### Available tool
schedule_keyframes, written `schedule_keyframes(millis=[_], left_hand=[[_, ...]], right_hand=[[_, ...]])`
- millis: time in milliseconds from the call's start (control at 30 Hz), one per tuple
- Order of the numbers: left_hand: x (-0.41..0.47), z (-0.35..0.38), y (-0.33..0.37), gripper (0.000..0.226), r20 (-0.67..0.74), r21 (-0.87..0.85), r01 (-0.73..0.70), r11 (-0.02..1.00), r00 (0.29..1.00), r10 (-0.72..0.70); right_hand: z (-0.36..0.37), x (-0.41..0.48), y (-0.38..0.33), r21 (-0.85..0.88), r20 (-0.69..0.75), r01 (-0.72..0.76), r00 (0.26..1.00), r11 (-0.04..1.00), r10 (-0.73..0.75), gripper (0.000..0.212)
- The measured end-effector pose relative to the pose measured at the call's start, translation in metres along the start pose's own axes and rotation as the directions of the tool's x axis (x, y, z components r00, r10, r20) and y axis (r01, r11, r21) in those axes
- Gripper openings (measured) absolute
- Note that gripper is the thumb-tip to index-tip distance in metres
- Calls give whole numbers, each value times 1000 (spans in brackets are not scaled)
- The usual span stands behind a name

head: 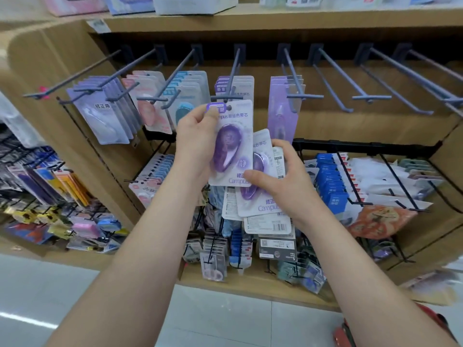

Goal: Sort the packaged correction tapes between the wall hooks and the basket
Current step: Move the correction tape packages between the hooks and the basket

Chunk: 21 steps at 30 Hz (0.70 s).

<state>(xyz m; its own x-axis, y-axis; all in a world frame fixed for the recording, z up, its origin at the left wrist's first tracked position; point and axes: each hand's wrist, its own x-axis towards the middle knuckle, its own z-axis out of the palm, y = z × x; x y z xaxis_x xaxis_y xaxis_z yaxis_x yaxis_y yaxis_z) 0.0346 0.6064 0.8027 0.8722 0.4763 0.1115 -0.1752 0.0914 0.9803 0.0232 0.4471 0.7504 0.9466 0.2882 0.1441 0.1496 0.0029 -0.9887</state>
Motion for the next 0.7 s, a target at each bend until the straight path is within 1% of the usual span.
schedule_keyframes(millis=[100,167,200,233,300,367,433,533,667,700], left_hand=[[-16,-15,-8,34,19,133,-95,987,995,94],[-34,-25,-16,42,99,238,-156,959,986,136],[-41,-28,-19,47,136,295,-161,942,983,125],[-42,-30,-24,52,143,348,-151,925,984,106],[-36,-28,-29,59,117,400,-122,908,990,81],[-21,-22,-34,60,82,407,-109,907,993,82],[-2,-15,-37,60,56,429,-107,897,994,92],[23,-1,-44,58,41,511,-137,848,990,135],[37,9,-49,56,56,546,-131,827,991,120],[35,8,-49,53,71,581,-133,803,991,113]], right_hand=[[1,5,-2,79,-27,-26,999,996,29,47],[2,8,-2,101,-36,-32,999,994,36,48],[3,9,-3,107,-42,-35,998,994,40,49],[4,10,-3,112,-52,-36,998,993,42,50],[4,12,-2,124,-92,-34,995,992,46,48],[2,12,1,109,-132,-32,990,994,46,43],[-4,7,5,83,-159,-41,986,996,54,44],[-13,-2,9,99,-182,-38,982,994,55,43],[-19,-8,7,120,-154,-40,986,992,59,44],[-19,-9,6,130,-135,-43,989,991,61,44]])
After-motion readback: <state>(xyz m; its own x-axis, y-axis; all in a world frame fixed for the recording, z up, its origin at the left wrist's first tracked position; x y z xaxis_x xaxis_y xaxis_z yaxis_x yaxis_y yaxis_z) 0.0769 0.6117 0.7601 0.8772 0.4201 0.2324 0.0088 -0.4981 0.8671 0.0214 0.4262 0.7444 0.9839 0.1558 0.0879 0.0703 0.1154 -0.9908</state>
